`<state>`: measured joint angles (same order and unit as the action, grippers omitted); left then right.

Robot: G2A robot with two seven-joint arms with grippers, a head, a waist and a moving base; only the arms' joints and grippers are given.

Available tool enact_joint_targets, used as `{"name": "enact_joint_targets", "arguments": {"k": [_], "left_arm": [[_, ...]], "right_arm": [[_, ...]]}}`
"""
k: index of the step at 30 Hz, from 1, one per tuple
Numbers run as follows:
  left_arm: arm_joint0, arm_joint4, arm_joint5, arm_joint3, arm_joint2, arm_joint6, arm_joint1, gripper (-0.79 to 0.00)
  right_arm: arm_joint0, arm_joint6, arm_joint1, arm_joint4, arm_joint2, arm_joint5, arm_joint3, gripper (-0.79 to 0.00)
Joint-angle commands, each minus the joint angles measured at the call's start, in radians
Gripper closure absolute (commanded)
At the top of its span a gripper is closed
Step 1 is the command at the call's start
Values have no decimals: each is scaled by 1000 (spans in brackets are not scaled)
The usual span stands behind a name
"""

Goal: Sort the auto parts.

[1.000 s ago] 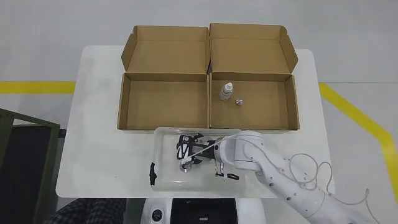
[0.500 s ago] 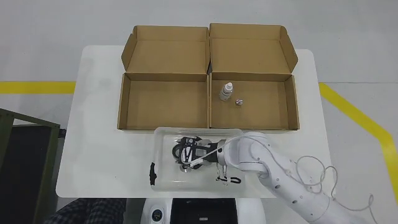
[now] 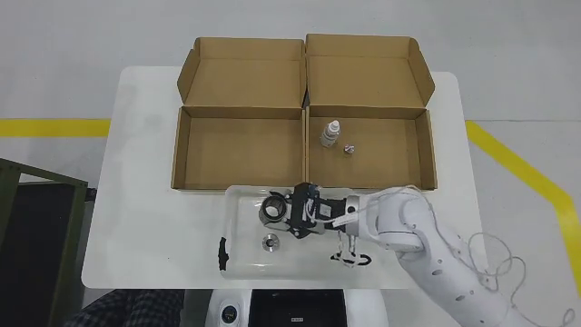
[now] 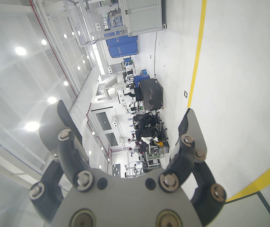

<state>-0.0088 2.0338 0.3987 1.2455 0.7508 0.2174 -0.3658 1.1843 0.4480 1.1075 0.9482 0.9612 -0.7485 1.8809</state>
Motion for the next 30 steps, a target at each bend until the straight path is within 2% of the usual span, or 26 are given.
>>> {"name": "enact_joint_targets", "arguments": {"k": [1, 12, 30], "left_arm": [[0, 0, 0, 0, 0, 0, 0, -785], [0, 0, 0, 0, 0, 0, 0, -785], [0, 0, 0, 0, 0, 0, 0, -785]], "right_arm": [[17, -11, -7, -24, 34, -13, 11, 0], [74, -55, -32, -169, 153, -62, 17, 0], [64, -76, -38, -319, 182, -57, -28, 0]]}}
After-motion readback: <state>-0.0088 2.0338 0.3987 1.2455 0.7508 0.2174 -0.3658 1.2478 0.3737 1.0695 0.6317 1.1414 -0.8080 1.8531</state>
